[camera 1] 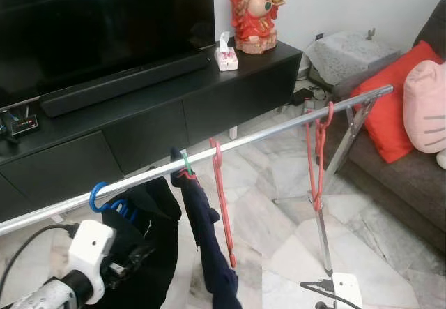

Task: Hang hanger

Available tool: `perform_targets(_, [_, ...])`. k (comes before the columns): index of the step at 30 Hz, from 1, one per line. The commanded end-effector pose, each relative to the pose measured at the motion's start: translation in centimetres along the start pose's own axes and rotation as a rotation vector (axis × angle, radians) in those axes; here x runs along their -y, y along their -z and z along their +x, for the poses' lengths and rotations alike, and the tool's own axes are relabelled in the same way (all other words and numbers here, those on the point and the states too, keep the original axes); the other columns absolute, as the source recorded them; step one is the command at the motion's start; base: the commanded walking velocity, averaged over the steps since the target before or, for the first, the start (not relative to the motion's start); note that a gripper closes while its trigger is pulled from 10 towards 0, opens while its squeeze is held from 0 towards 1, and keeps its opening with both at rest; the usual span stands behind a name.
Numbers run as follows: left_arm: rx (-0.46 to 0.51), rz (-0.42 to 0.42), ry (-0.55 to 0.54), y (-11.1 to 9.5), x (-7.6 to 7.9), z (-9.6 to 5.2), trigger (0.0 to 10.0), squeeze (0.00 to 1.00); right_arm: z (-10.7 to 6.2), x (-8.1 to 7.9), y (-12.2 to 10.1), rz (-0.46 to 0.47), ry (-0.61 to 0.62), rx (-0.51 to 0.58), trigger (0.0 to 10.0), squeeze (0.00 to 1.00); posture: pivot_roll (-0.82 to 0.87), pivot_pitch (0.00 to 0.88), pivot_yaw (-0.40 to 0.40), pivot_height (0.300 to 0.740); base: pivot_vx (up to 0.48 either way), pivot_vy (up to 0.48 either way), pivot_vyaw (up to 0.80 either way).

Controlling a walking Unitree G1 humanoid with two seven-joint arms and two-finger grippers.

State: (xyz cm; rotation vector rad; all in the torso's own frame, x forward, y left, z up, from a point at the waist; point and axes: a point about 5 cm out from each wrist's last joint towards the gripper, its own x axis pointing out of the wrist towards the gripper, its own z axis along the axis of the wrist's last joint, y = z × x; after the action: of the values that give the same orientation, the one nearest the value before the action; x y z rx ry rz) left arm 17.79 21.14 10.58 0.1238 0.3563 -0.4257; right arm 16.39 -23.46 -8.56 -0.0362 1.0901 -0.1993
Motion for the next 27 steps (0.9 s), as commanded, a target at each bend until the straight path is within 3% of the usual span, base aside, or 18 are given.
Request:
perform_targets(1, [-0.001, 0.001, -0.008, -0.13, -0.02, -0.05, 10.0, 0.00, 0.02, -0.14, -0.13, 0.000, -0.005, -0.002, 10.0, 0.00, -0.03, 0.000, 0.018, 0.740, 0.000, 0.281, 0.00])
perform_targets(21, [-0.002, 0.005, 0.003, -0.34, 0.33, 0.24, 10.0, 0.00, 0.02, -0.09, -0.13, -0.004, -0.005, -0.003, 10.0, 0.00, -0.03, 0.000, 0.017, 0.740, 0.000, 0.301, 0.00])
perform_targets(27, [-0.013, 0.046, 0.017, -0.28, 0.58, 0.45, 10.0, 0.00, 0.02, -0.09, -0.12, -0.005, -0.005, -0.003, 10.0, 0.00, -0.03, 0.000, 0.017, 0.740, 0.000, 0.000, 0.00])
